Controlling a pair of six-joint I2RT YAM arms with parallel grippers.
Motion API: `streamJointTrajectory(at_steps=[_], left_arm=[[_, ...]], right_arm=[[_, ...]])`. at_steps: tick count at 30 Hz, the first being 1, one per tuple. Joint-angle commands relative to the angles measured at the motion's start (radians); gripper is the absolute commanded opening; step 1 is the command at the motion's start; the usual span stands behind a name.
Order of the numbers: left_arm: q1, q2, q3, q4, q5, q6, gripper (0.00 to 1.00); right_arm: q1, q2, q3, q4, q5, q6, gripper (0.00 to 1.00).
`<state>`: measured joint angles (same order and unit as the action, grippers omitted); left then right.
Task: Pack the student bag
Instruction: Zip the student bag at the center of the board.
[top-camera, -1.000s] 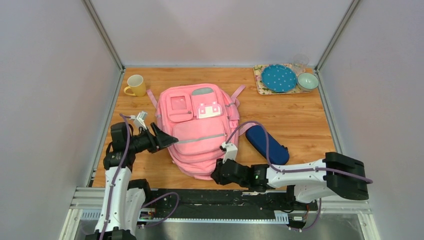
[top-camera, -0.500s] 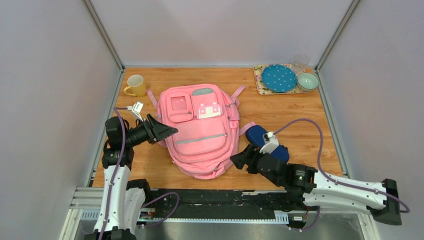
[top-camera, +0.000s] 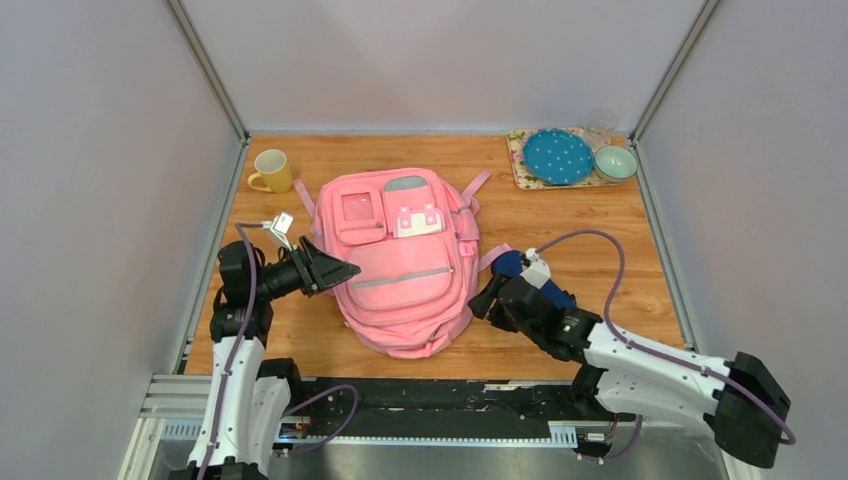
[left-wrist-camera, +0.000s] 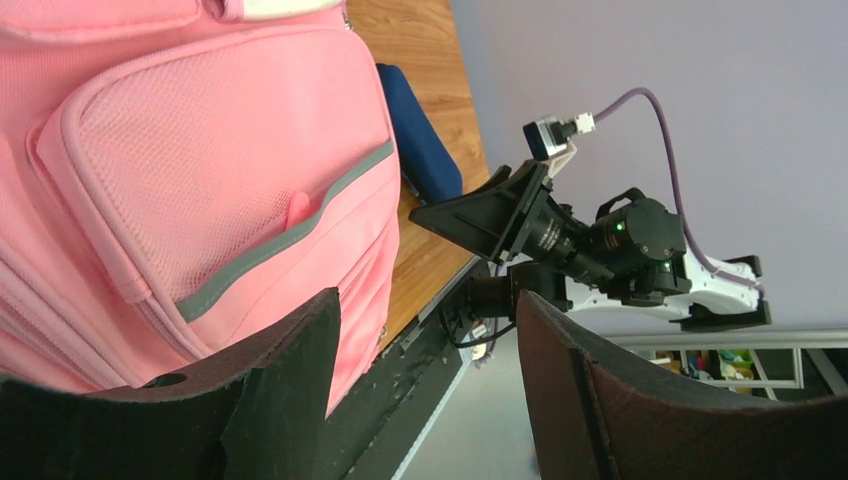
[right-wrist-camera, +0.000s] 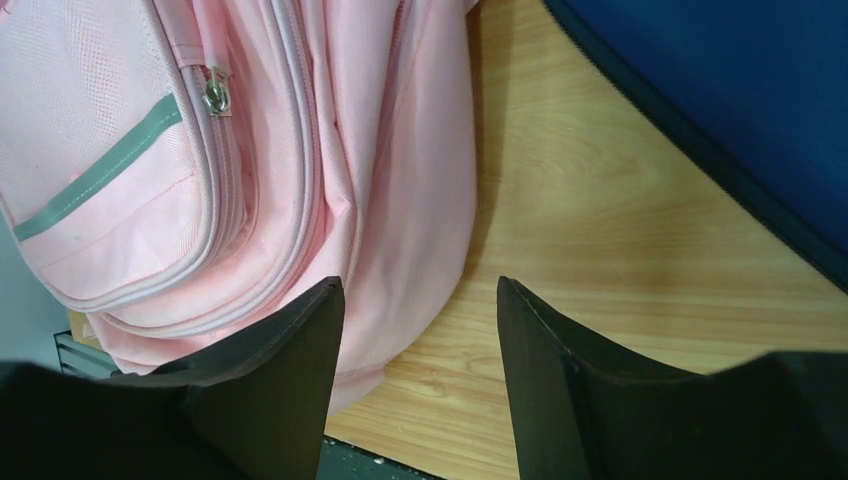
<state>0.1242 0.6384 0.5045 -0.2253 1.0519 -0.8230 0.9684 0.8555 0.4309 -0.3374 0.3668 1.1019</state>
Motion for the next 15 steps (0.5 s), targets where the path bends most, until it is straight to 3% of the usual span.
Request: streamJointTrajectory(at_steps=[1, 8, 11, 14, 15], left_arm=[[-0.011, -0.026, -0.037, -0.009, -0.004, 0.010, 0.71], [-0.015, -0.042, -0.073, -0.023, 0.002, 0.024, 0.71], [-0.017, -0.051, -0.089, -0.008, 0.006, 0.019, 0.71], [-0.018, -0.054, -0.103, 0.027, 0.033, 0.009, 0.71], [-0.020, -0.055, -0.106, 0.036, 0.037, 0.005, 0.71]], right_arm=[[-0.011, 0.141, 0.083, 0.196, -0.100, -0.033, 0.60], [-0.011, 0.241, 0.092, 0.305, -0.140, 0.001, 0.54], [-0.013, 0.266, 0.094, 0.314, -0.144, 0.006, 0.46], [-0.014, 0.283, 0.103, 0.314, -0.150, 0.006, 0.33], [-0.013, 0.284, 0.104, 0.313, -0.152, 0.004, 0.17]])
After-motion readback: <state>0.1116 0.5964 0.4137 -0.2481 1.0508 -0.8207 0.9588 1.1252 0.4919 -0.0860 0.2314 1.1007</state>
